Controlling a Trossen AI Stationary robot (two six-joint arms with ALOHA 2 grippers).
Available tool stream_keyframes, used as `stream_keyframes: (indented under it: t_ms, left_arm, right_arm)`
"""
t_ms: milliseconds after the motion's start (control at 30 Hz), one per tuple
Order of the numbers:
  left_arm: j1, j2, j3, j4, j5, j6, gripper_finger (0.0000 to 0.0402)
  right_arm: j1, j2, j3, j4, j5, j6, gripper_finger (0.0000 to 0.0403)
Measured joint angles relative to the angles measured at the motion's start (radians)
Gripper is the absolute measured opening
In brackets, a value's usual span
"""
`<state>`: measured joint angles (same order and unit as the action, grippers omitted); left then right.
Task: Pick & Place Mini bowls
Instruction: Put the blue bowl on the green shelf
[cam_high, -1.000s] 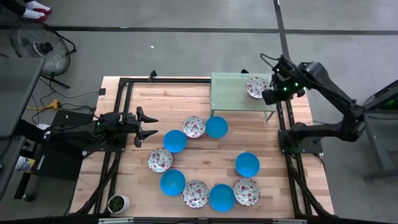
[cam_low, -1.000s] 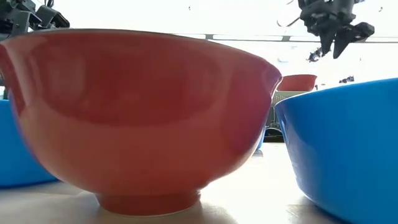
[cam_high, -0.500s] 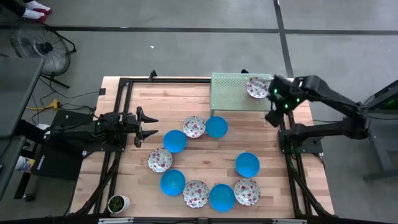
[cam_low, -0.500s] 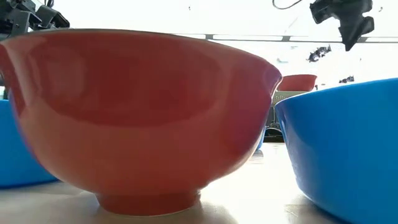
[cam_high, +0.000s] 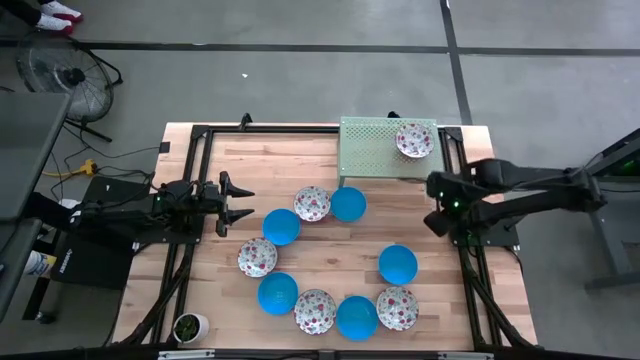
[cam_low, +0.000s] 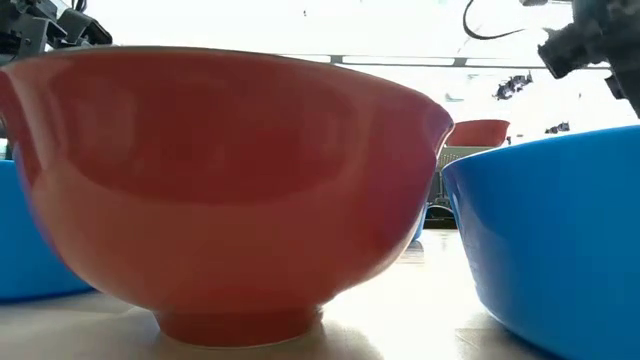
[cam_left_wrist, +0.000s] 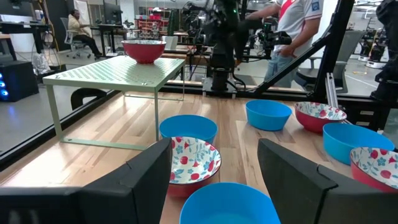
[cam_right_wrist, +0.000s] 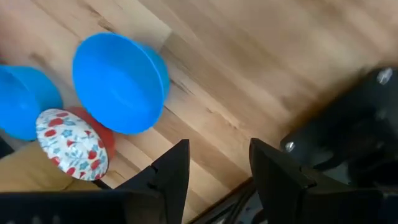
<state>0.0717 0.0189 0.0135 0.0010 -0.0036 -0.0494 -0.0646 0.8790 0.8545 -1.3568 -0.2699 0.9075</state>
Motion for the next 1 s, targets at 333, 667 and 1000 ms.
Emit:
stream_keyframes:
  t_ms: [333, 667, 1000]
  left_arm:
    - [0.0, 0.0, 0.0, 0.0, 0.0, 0.0, 0.0232]
    - [0.0, 0.0, 0.0, 0.0, 0.0, 0.0, 0.0232]
    - [0.0, 0.0, 0.0, 0.0, 0.0, 0.0, 0.0232]
  right_arm:
    - [0.231, 0.102, -0.146, 0.314, -0.004, 0.438, 0.0154]
    - [0.341, 0.298, -0.166, 0.474, 0.041, 0.552, 0.0154]
    - [0.36, 0.449, -0.166, 0.555, 0.089, 0.522, 0.0153]
